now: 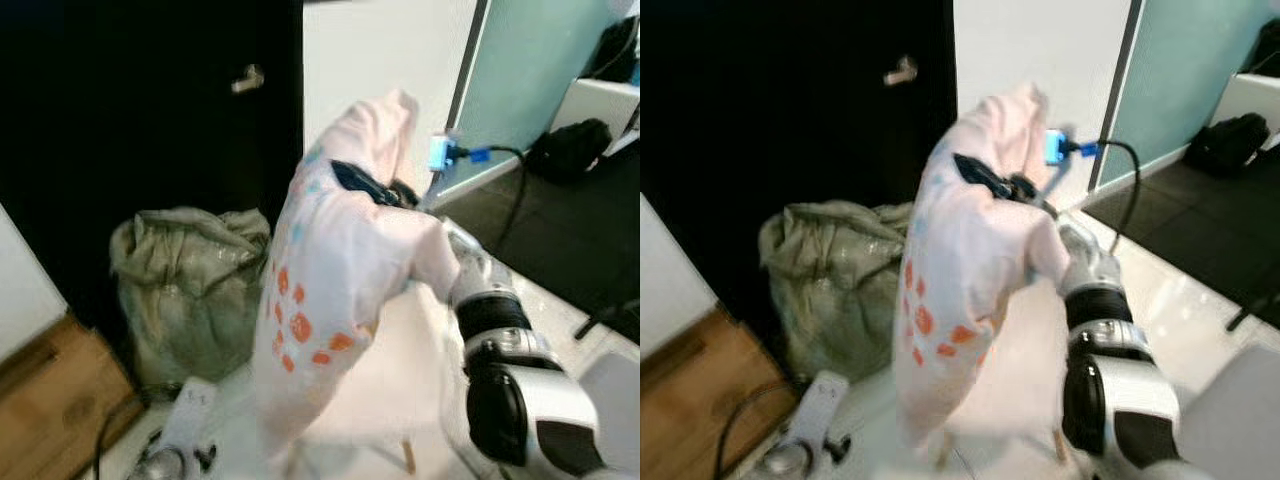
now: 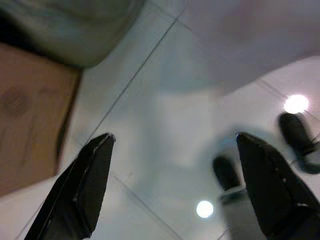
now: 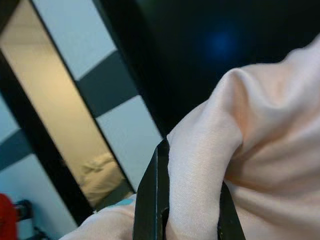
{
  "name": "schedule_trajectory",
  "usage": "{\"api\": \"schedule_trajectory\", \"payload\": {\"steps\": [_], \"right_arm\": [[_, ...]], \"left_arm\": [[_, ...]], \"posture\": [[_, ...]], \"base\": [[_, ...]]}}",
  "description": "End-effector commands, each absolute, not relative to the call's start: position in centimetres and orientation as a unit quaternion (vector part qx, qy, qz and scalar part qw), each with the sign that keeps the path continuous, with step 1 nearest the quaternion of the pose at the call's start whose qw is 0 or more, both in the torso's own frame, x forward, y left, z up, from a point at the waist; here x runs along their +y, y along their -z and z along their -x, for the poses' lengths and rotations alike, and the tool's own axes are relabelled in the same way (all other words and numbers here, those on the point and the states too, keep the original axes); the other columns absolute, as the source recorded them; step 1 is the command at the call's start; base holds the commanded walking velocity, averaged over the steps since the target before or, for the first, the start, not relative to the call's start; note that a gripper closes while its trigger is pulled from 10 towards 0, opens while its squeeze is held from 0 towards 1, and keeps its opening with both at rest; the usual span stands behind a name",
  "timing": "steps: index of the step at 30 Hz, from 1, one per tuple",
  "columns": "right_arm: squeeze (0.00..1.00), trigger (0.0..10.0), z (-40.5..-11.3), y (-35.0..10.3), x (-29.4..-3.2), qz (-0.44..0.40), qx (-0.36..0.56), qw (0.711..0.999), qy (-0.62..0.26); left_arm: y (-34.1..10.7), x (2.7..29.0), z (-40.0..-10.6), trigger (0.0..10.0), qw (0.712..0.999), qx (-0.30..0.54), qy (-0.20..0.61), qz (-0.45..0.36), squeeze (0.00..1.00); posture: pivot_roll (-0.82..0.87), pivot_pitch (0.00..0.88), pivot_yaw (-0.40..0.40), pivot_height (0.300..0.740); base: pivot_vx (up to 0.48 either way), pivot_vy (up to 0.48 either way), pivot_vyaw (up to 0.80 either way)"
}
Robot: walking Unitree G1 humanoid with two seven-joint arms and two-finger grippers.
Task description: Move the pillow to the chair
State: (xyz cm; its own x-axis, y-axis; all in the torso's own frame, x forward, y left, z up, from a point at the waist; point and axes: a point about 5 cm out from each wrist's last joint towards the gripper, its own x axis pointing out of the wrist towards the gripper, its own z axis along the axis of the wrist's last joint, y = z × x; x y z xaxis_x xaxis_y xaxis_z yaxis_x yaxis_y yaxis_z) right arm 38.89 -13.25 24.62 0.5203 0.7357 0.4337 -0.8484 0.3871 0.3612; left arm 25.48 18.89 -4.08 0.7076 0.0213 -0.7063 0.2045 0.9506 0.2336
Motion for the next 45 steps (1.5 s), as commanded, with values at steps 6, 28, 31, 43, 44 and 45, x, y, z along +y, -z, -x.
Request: {"api": "schedule_trajectory", "payload": {"steps": [6,28,31,43,44,45], "right_arm": [[0.0,10.0,-39.3,-24.8,-12.1,-0.253,-0.098,0.847,-0.458],[0.0,10.0,-40.2,-23.5,-14.2,-0.228,-0.069,0.903,-0.358],[0.0,10.0,-40.4,-23.6,-14.9,-0.226,-0.072,0.914,-0.33],[0.0,10.0,-41.1,-21.0,-17.9,-0.163,0.012,0.972,-0.167],[0.0,10.0,-40.9,-20.0,-18.3,-0.147,0.042,0.977,-0.146],[0.0,10.0,-40.8,-19.3,-18.5,-0.137,0.061,0.98,-0.133]], "left_arm": [[5.2,19.6,-23.7,10.0,0.904,0.397,0.041,-0.154,0.0],[5.6,19.8,-23.1,10.0,0.901,0.407,0.041,-0.145,0.0],[5.6,19.6,-23.2,10.0,0.902,0.405,0.041,-0.145,0.0],[5.5,19.4,-23.4,10.0,0.903,0.402,0.043,-0.147,0.0],[5.5,19.5,-23.4,10.0,0.903,0.402,0.042,-0.146,0.0],[5.4,19.5,-23.4,10.0,0.903,0.402,0.042,-0.146,0.0]], "posture": [[-0.08,0.049,-0.027,0.74],[-0.08,0.062,-0.023,0.74],[-0.08,0.061,-0.025,0.74],[-0.08,0.063,-0.025,0.74],[-0.08,0.063,-0.026,0.74],[-0.08,0.063,-0.026,0.74]], "base": [[0.48,0.0,0.0],[0.0,-0.298,0.0],[0.0,-0.459,0.0],[0.0,-0.162,0.0],[0.0,-0.292,0.0],[0.0,-0.292,0.0]]}}
